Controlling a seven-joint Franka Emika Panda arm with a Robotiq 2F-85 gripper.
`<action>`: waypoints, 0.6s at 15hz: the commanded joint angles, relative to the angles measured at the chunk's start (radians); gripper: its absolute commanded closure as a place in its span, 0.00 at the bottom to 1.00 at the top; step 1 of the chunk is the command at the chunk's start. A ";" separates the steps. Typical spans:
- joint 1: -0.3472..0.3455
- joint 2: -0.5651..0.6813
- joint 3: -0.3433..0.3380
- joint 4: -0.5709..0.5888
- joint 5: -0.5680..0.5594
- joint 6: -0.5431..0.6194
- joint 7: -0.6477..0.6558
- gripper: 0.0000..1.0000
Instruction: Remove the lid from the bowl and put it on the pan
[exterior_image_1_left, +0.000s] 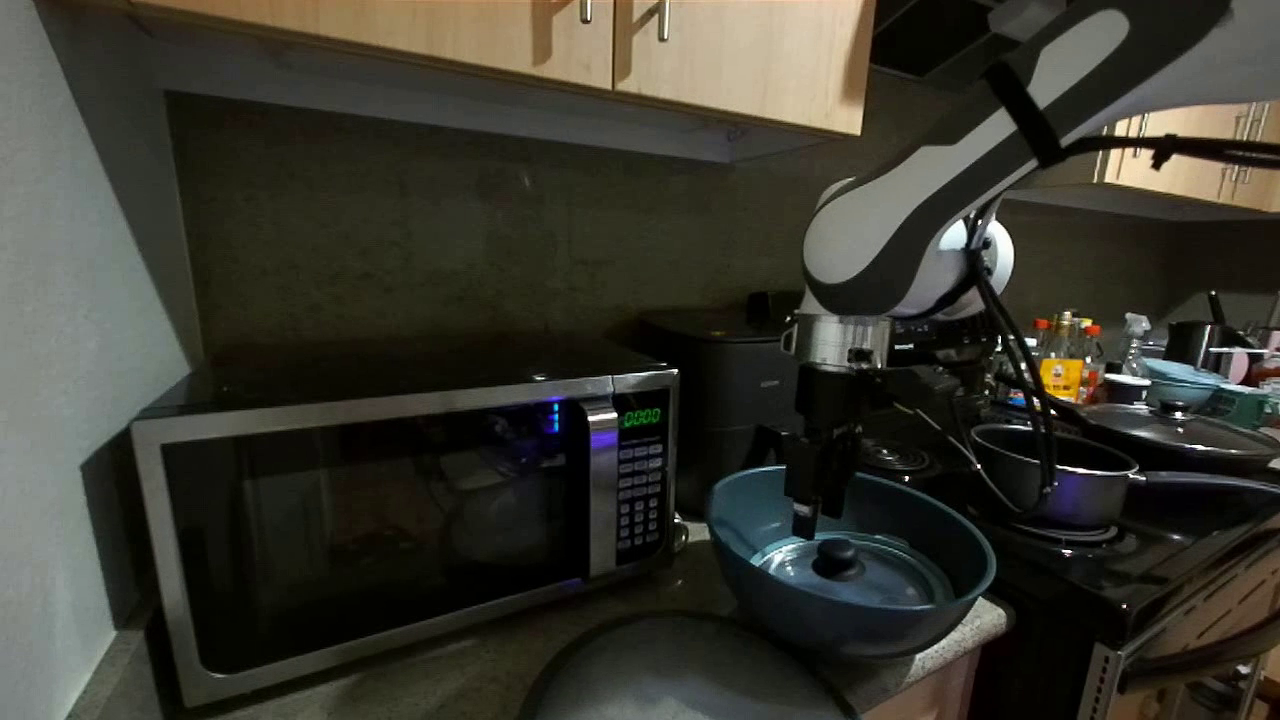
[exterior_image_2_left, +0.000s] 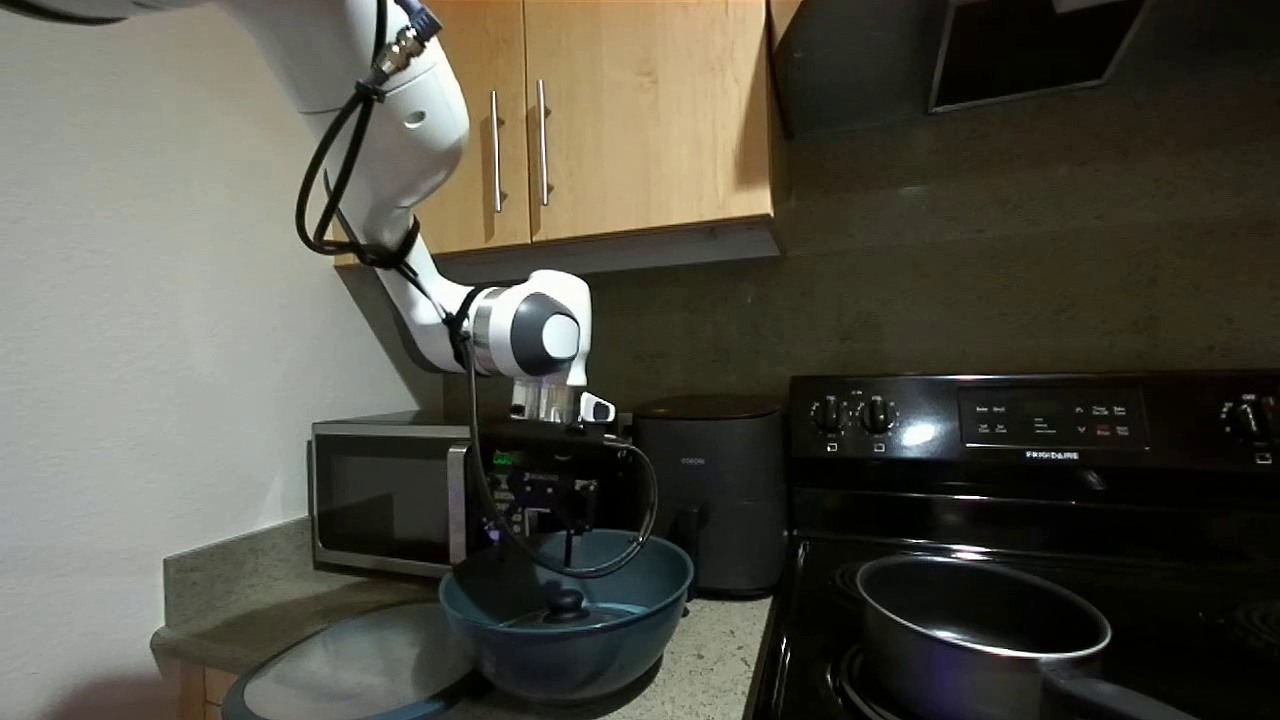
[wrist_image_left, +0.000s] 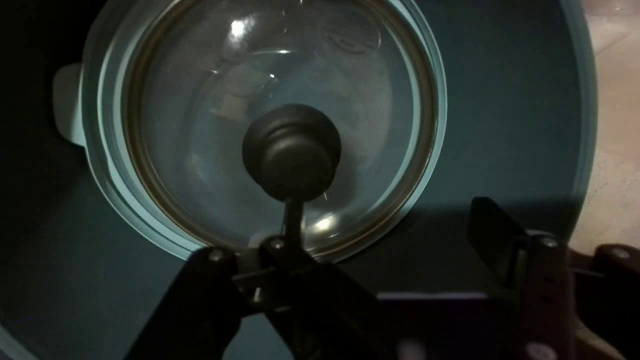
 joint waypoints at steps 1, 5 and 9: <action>0.007 -0.017 -0.011 -0.011 0.001 -0.003 0.000 0.10; 0.005 -0.041 -0.019 -0.033 0.003 -0.006 0.002 0.00; -0.013 -0.039 -0.049 -0.046 0.024 -0.028 0.017 0.00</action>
